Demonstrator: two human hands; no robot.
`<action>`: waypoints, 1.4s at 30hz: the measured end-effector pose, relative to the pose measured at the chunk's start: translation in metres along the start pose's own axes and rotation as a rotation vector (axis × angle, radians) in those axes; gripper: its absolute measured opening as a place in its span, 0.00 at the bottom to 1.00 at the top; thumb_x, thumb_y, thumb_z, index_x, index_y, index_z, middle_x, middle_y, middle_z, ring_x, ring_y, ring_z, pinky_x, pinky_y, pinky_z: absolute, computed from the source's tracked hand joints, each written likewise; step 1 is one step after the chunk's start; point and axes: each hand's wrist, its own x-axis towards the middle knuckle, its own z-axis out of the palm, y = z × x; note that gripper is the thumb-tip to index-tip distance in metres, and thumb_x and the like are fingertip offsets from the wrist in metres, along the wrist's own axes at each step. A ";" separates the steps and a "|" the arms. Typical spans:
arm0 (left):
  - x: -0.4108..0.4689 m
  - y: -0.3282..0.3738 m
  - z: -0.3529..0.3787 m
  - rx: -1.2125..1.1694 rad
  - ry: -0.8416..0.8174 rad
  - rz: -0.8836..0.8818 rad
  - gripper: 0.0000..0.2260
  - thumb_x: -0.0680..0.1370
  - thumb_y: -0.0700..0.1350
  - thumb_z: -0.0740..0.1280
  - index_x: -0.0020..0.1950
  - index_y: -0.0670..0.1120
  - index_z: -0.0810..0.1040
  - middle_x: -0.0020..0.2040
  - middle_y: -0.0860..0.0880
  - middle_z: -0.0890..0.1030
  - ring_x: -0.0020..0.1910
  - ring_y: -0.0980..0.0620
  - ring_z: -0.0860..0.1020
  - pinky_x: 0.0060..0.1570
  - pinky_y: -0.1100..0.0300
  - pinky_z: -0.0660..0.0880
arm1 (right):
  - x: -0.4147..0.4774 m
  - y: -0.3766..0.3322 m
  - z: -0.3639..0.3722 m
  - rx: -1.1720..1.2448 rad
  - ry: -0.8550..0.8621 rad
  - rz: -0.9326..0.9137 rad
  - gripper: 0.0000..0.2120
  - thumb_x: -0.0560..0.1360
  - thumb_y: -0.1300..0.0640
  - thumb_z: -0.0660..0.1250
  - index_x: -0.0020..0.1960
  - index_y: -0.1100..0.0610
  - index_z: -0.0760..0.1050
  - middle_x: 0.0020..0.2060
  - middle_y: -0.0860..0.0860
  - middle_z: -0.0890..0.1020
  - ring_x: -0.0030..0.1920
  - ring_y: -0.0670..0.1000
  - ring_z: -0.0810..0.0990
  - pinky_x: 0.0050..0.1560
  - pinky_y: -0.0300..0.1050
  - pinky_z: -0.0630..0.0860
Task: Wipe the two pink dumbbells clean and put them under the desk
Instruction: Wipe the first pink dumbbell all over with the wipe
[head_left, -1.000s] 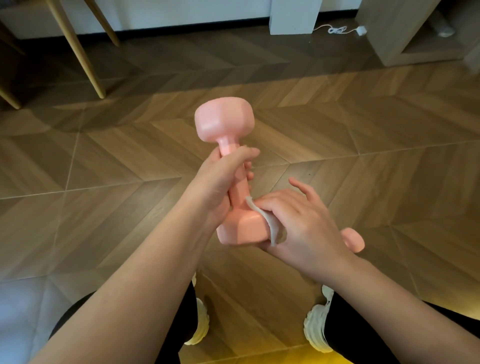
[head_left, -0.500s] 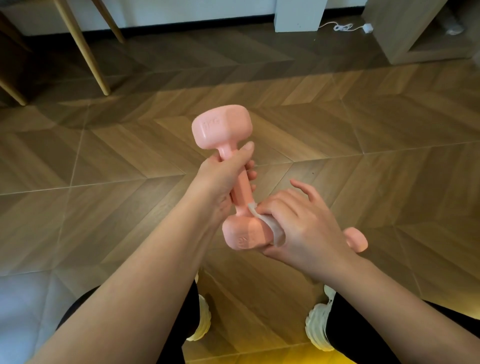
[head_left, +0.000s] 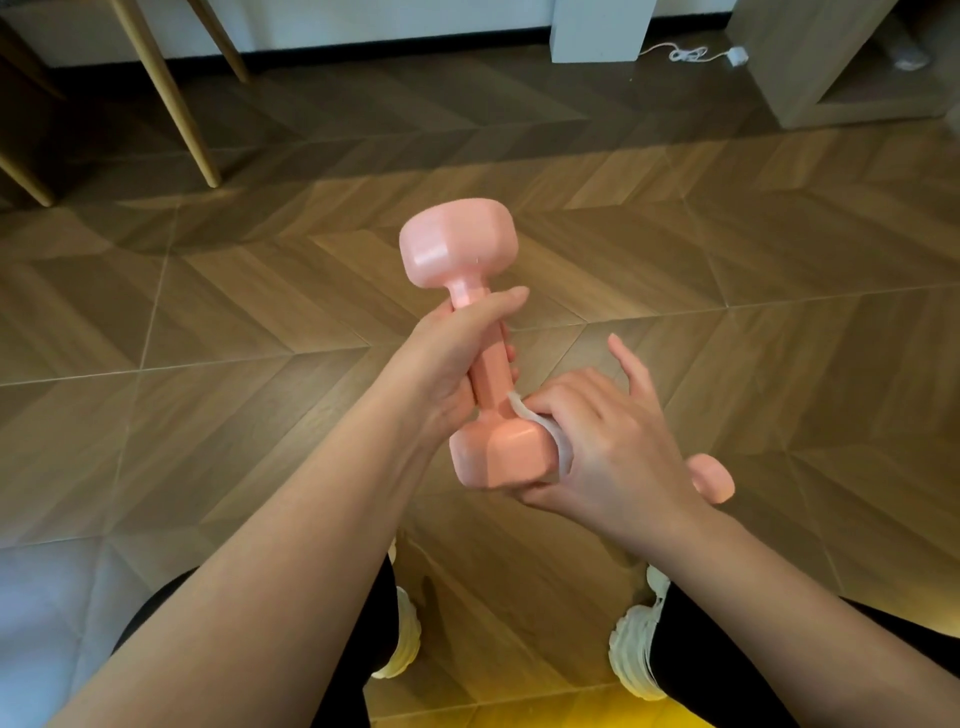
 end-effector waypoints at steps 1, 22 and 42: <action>0.001 0.000 0.000 0.014 0.008 0.000 0.08 0.75 0.45 0.73 0.46 0.48 0.73 0.33 0.50 0.72 0.29 0.54 0.72 0.33 0.59 0.72 | 0.000 0.000 0.001 0.002 0.005 0.002 0.21 0.62 0.40 0.72 0.45 0.56 0.78 0.39 0.47 0.78 0.43 0.50 0.79 0.72 0.63 0.60; -0.006 0.008 -0.002 0.018 -0.023 0.096 0.12 0.78 0.52 0.70 0.51 0.45 0.74 0.33 0.49 0.77 0.32 0.52 0.77 0.43 0.54 0.76 | 0.003 0.001 -0.002 0.060 0.070 0.006 0.21 0.64 0.44 0.70 0.51 0.56 0.78 0.44 0.47 0.81 0.47 0.48 0.79 0.73 0.57 0.58; 0.002 0.007 -0.011 0.071 -0.083 0.135 0.13 0.84 0.51 0.59 0.56 0.42 0.76 0.45 0.46 0.80 0.43 0.50 0.80 0.49 0.54 0.78 | 0.001 0.007 0.000 0.017 0.129 -0.020 0.14 0.66 0.50 0.72 0.46 0.58 0.78 0.42 0.48 0.81 0.45 0.49 0.80 0.70 0.62 0.63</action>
